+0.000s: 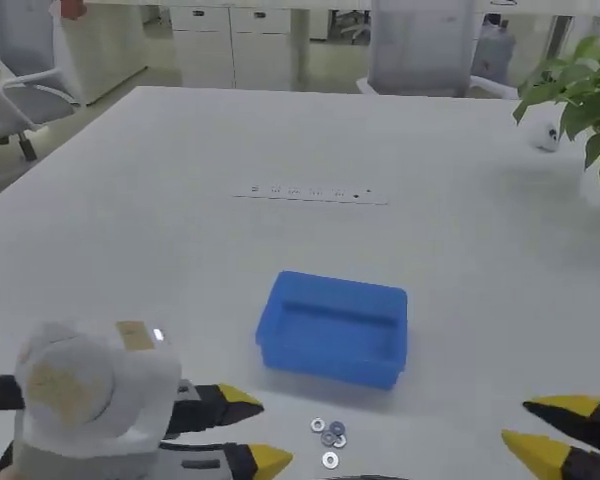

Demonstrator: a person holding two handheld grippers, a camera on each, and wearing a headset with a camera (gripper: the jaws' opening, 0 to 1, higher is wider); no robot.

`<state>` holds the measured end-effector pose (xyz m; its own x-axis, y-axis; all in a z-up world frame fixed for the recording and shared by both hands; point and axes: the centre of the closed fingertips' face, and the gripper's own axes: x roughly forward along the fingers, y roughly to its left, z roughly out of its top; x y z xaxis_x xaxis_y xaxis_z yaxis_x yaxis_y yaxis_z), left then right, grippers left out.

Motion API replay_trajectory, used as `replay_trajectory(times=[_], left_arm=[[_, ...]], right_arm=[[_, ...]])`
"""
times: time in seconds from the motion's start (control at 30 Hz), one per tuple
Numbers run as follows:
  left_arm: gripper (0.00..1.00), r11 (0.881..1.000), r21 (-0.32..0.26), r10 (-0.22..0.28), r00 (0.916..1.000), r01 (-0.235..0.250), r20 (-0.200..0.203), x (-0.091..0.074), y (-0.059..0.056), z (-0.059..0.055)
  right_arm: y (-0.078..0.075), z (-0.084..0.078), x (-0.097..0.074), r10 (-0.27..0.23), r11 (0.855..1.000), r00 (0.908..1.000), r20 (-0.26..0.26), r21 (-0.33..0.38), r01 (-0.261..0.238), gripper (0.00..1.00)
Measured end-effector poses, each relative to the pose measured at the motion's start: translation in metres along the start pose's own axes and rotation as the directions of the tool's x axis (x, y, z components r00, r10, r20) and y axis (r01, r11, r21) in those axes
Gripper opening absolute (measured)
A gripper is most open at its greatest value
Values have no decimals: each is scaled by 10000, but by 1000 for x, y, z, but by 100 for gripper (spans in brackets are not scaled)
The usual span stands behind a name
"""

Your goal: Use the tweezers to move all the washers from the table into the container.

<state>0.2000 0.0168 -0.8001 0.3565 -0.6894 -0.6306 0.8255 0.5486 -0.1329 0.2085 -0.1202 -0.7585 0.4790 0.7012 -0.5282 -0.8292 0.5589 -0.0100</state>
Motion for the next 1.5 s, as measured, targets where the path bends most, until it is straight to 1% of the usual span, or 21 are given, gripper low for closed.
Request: replay_trajectory(times=[0.07,0.17,0.27,0.4,0.5,0.6,0.73,0.83,0.87,0.9,1.0,1.03,1.07,1.1,1.13,1.17,1.2,1.23,1.4,1.47,1.5], left_arm=[[22,9991,367,-172,9986,190,-508,7,0,-7],[20,9915,1104,-504,9848,693,-1661,19,-4,-25],[16,9886,1130,-776,9805,991,-1808,29,-7,-28],[12,9699,1908,-956,9576,1510,-2718,41,-5,-39],[12,9685,1831,-1128,9526,1689,-2824,49,-4,-41],[12,9477,2515,-992,9302,1967,-3535,53,1,-51],[12,9245,3186,-887,9310,2093,-3542,57,1,-50],[8,9167,3349,-825,9234,2179,-3749,59,1,-54],[7,9099,3549,-594,9143,2147,-4007,56,3,-58],[5,8971,3779,-751,9219,2288,-3800,60,1,-53],[4,8946,3827,-662,9156,2306,-3967,59,2,-55],[3,8859,4008,-607,9149,2336,-3991,59,2,-55],[3,8655,4406,-477,9149,2382,-4009,60,4,-55],[2,8482,4689,-400,9125,2464,-4071,59,2,-55],[1,8450,4743,-351,9107,2470,-4116,59,1,-56],[0,8267,5013,-258,9074,2553,-4195,59,0,-56],[0,8075,5367,-15,9107,2448,-4131,60,2,-54],[0,7762,5715,-46,9089,2662,-4171,62,0,-55],[0,7832,5672,10,9117,2547,-4108,58,-2,-58],[0,8030,5500,-167,9312,2295,-3641,55,-7,-51],[0,8134,5363,-257,9349,2253,-3539,52,-9,-48]], right_arm=[[3,-3,9,224,9997,9997,-63,-43,-225,7],[8,-6,19,452,9989,9986,-284,-126,-456,7],[11,-10,29,639,9979,9967,-495,-16,-640,7],[19,-20,40,937,9949,9898,-1076,-267,-971,9],[27,-25,45,1124,9910,9831,-1446,-557,-1215,9],[31,-31,49,1093,9882,9778,-1790,-865,-1263,8],[36,-33,51,1103,9883,9759,-1881,-836,-1278,10],[37,-36,52,912,9896,9746,-2045,-910,-1117,15],[38,-38,53,922,9885,9728,-2123,-977,-1150,15],[38,-38,52,908,9880,9722,-2159,-1030,-1152,14],[38,-40,54,926,9865,9688,-2299,-1108,-1206,14],[39,-40,55,973,9851,9675,-2335,-1157,-1270,15],[40,-41,57,1080,9826,9640,-2428,-1215,-1406,16],[40,-46,59,1153,9714,9539,-2772,-1694,-1667,16],[39,-50,61,1058,9643,9460,-3064,-2005,-1729,17],[39,-56,63,1039,9526,9330,-3446,-2353,-1930,18],[42,-58,66,1145,9477,9283,-3539,-2415,-2089,19],[43,-58,71,1223,9522,9300,-3465,-2233,-2084,19],[46,-55,81,1652,9508,9310,-3256,-1983,-2380,19],[49,-56,84,1864,9450,9263,-3275,-1983,-2602,19],[50,-57,85,1953,9414,9240,-3289,-2013,-2707,19]])
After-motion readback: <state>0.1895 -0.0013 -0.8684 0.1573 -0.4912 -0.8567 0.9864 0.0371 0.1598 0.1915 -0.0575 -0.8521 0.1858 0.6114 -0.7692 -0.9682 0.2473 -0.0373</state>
